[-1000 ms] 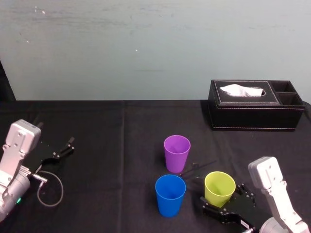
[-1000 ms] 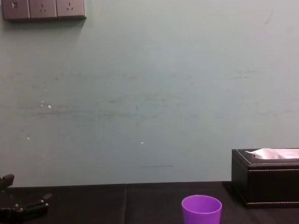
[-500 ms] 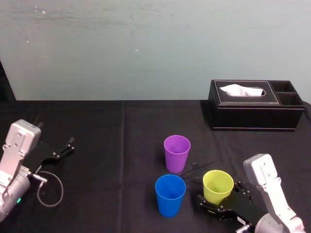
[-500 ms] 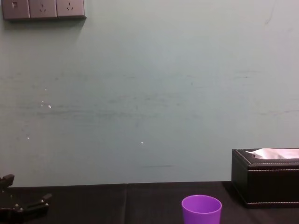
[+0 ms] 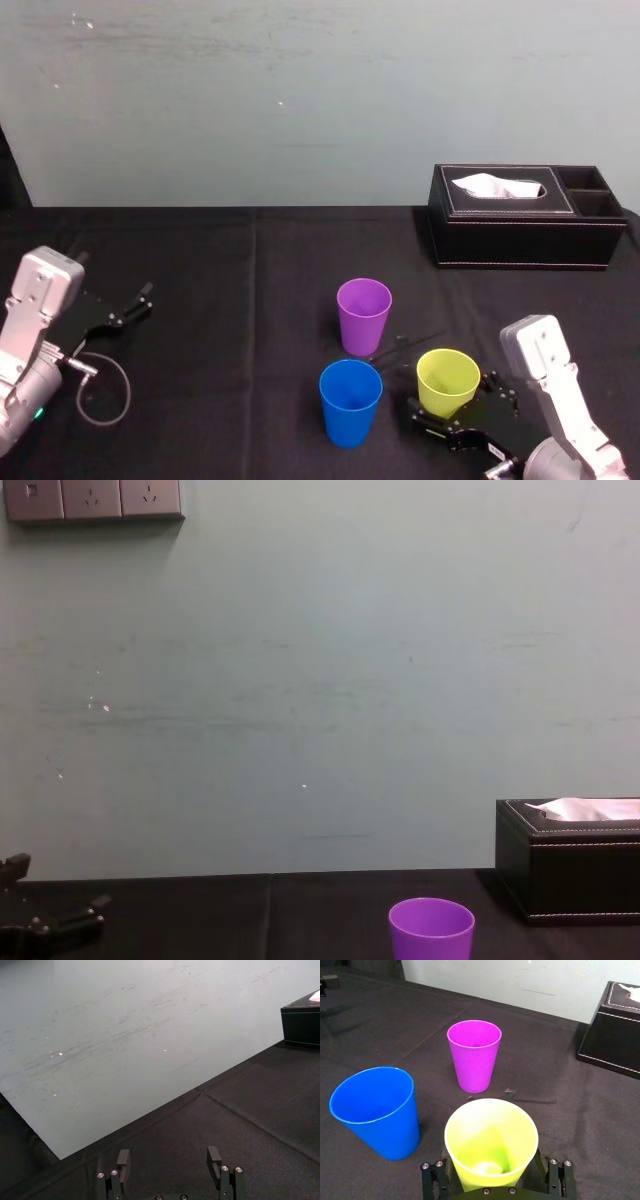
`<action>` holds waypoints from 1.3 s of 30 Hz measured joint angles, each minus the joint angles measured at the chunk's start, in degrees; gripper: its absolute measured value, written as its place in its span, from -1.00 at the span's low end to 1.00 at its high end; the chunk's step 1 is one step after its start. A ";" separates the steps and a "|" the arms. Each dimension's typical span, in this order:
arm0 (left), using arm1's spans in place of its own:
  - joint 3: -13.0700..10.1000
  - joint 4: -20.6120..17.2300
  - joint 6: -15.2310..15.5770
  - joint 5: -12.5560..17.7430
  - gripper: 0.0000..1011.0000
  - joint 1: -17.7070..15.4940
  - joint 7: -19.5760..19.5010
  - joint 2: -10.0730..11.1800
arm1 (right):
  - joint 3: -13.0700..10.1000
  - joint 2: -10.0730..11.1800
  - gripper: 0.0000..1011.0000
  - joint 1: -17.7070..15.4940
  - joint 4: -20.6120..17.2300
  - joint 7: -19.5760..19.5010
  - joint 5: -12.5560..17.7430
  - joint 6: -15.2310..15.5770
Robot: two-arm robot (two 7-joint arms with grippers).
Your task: Stack the three plastic cups sequentially using one hand.
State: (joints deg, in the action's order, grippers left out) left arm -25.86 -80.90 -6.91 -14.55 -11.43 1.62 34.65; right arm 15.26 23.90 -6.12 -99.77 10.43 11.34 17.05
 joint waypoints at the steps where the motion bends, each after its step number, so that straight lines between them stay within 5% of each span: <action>1: 0.00 0.00 0.00 0.00 0.98 0.00 0.00 0.00 | -0.10 -0.08 0.98 -0.07 -0.04 -0.05 -0.13 0.02; 29: 0.00 0.00 0.00 0.00 0.98 0.00 0.00 0.00 | -3.21 -3.63 0.98 -1.61 -0.11 1.59 -2.42 -0.39; 39: 0.00 0.00 0.00 0.00 0.98 0.00 0.00 0.00 | -3.05 -3.45 0.98 -1.59 -0.11 1.57 -2.38 -0.36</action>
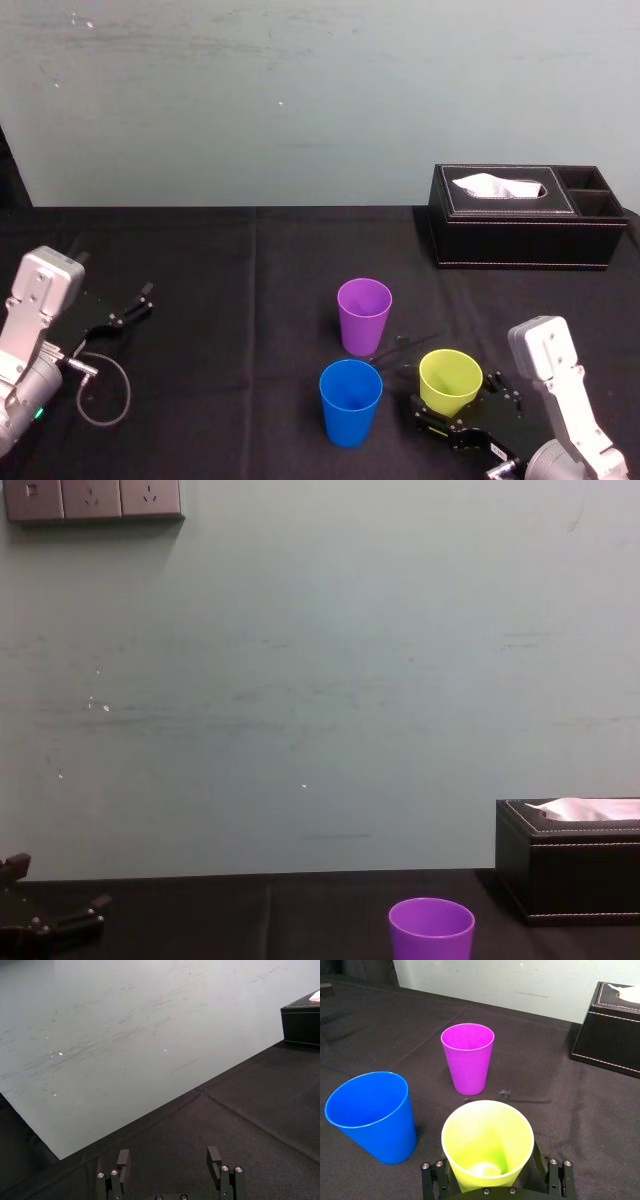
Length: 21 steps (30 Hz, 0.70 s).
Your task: Stack the three plastic cups sequentially using one hand.
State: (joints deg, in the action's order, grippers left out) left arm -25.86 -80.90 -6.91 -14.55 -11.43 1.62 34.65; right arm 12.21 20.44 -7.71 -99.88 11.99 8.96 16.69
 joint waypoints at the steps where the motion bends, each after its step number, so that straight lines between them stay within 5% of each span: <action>1: 0.00 0.00 0.00 0.00 0.98 0.00 0.00 0.00 | 0.02 0.02 0.98 0.01 0.00 -0.02 0.01 0.01; 7: 0.00 0.00 0.00 0.00 0.98 0.00 0.00 0.00 | 0.08 0.07 0.97 0.03 -0.02 -0.07 0.01 0.05; 18: 0.00 0.00 0.00 0.00 0.98 0.00 0.00 0.00 | 0.15 0.13 0.45 0.04 -0.07 -0.19 0.01 0.11; 21: 0.00 0.00 0.00 0.00 0.98 0.00 0.00 0.00 | 0.16 0.14 0.44 0.04 -0.08 -0.21 0.02 0.11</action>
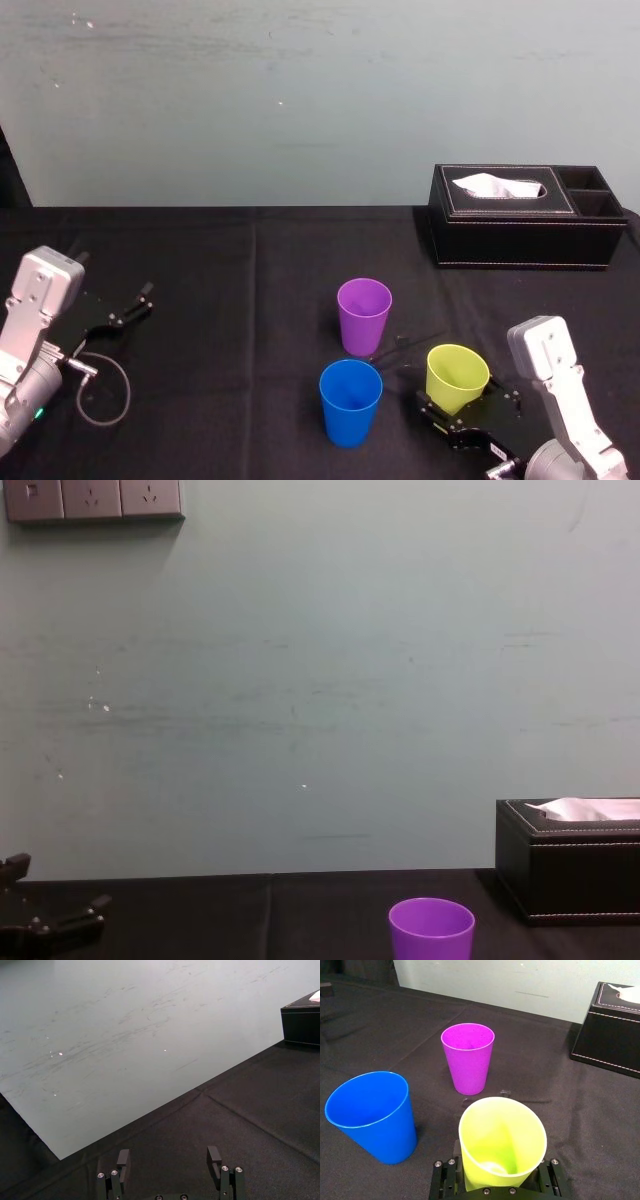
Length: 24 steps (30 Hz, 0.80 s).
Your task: Stack the three plastic cups sequentially using one hand.
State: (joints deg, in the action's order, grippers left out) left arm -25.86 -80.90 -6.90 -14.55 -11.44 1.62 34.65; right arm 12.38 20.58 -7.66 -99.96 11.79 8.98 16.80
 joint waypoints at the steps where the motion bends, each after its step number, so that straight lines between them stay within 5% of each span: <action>1: 0.00 0.00 0.00 0.00 0.98 0.00 0.00 0.00 | 0.00 0.01 0.44 0.00 0.00 0.00 0.00 0.00; 13: 0.00 0.00 0.00 0.00 0.98 0.00 0.00 0.00 | -1.01 0.25 0.44 0.60 -2.27 1.06 -2.40 -1.47; 24: 0.00 0.00 0.00 0.00 0.98 0.00 0.00 0.00 | -0.52 0.12 0.44 8.32 -2.79 4.42 -2.96 2.37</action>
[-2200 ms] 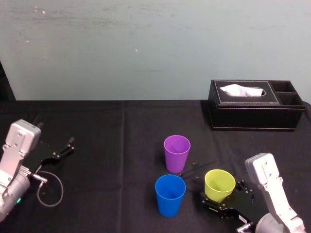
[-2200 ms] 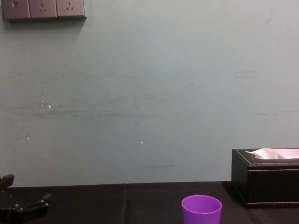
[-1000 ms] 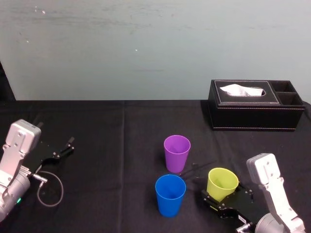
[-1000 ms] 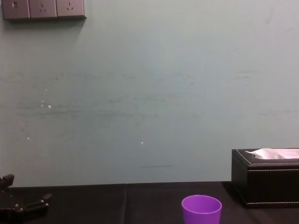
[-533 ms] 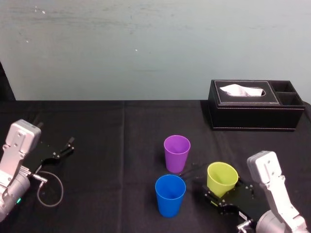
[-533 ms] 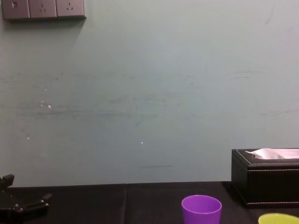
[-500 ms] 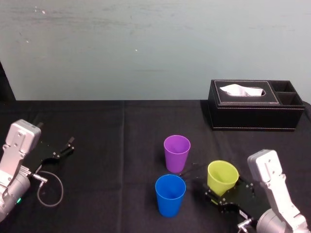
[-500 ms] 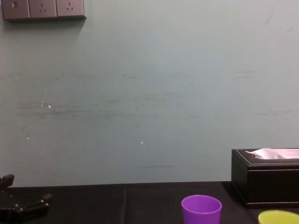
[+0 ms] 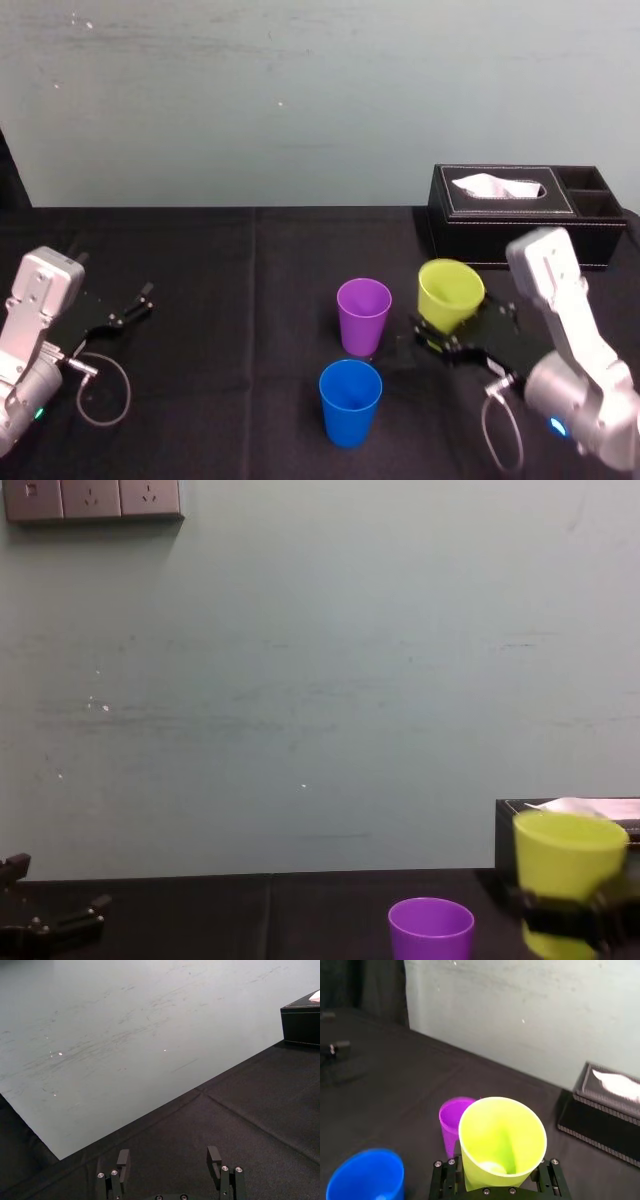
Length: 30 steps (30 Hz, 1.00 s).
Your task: Stack the three plastic cups sequentially using one hand.
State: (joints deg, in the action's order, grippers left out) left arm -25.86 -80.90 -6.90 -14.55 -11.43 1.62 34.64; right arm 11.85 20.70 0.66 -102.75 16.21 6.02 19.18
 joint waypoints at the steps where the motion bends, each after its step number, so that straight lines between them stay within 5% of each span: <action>1: 0.00 0.00 0.00 0.00 0.98 0.00 0.00 0.00 | 0.19 -0.09 0.44 0.66 0.12 0.17 0.00 0.26; 15: 0.00 0.00 0.00 0.00 0.98 0.00 0.00 0.00 | 6.01 -3.74 0.44 14.21 8.21 2.22 -1.95 4.88; 30: 0.00 0.00 0.00 0.00 0.98 0.00 0.00 0.00 | 8.30 -6.75 0.44 19.66 16.96 3.14 -2.27 4.49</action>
State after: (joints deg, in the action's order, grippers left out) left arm -25.86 -80.90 -6.90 -14.55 -11.43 1.62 34.65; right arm 20.15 13.95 20.32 -85.79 19.34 3.75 23.66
